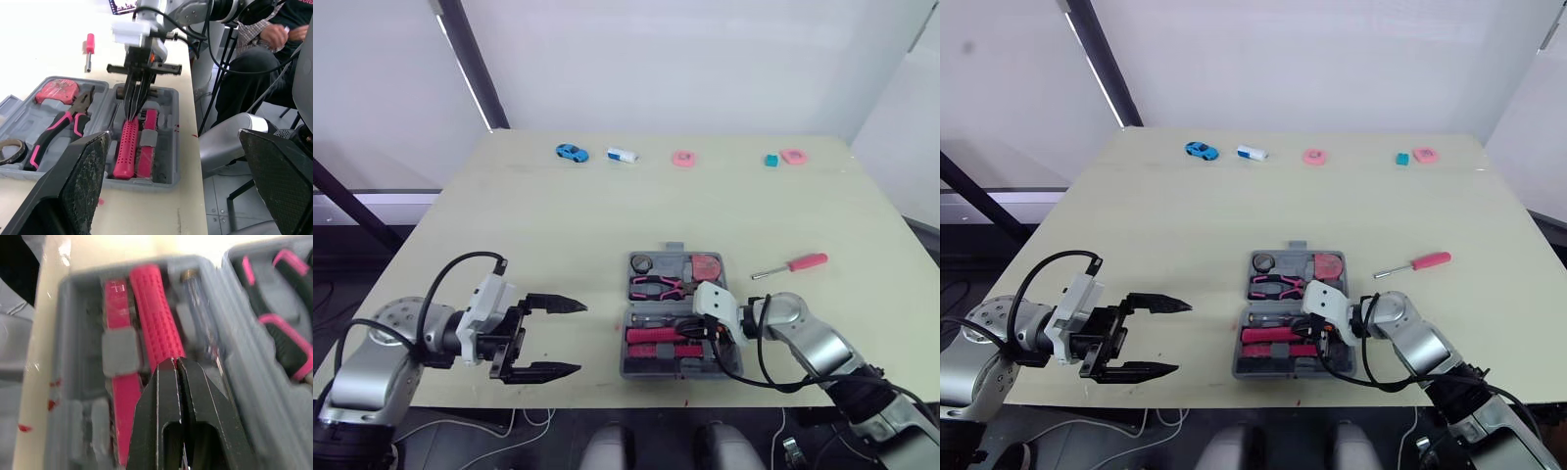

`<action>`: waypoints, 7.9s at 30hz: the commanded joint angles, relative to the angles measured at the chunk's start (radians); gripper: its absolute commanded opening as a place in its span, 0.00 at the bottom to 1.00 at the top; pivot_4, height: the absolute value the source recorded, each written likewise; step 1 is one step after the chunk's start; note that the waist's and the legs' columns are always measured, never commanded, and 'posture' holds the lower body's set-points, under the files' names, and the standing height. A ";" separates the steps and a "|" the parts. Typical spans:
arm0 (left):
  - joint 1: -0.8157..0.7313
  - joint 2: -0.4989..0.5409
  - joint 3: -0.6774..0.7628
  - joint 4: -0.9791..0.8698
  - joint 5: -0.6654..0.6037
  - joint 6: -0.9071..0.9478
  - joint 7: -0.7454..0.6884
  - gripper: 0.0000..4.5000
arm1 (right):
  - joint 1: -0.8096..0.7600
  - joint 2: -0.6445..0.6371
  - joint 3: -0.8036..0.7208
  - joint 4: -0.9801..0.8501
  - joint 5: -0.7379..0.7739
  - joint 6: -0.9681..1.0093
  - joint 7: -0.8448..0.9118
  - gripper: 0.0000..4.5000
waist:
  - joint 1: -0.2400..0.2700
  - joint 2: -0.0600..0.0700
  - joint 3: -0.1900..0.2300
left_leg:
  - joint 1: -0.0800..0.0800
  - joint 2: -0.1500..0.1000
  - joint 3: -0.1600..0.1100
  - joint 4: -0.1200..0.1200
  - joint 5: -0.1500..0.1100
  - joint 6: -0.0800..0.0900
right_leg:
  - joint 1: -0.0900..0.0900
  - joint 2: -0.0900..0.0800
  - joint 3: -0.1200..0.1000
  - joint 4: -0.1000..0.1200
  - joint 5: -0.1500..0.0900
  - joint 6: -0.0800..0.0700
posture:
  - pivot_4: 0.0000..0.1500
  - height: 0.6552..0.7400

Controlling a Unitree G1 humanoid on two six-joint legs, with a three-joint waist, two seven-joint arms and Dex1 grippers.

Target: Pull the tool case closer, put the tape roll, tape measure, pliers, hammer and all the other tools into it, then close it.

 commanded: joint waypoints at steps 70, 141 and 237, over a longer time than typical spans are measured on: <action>0.252 -0.310 0.250 0.224 0.065 -0.139 0.452 1.00 | 0.722 -0.019 -0.949 0.029 0.407 -0.419 -0.125 0.59 | 0.002 -0.005 -0.018 | 0.015 0.003 0.003 -0.006 0.000 0.000 | 0.009 -0.002 0.007 -0.002 -0.003 -0.004 | 1.00 1.00; -0.167 -0.096 0.039 -0.250 -0.096 0.146 0.354 1.00 | -0.224 0.407 -0.804 0.762 0.081 -0.251 -1.324 0.99 | -0.031 0.000 -0.015 | 0.013 0.001 0.003 -0.010 0.000 0.000 | 0.007 0.000 0.008 -0.002 -0.001 -0.001 | 1.00 1.00; 0.086 0.019 0.007 -0.007 0.070 -0.207 -0.056 1.00 | -0.237 -0.093 0.331 -0.442 -0.019 0.625 -0.066 0.08 | -0.001 -0.006 -0.008 | 0.013 0.002 0.003 -0.014 0.000 0.000 | 0.004 -0.001 0.005 -0.004 -0.004 -0.006 | 1.00 1.00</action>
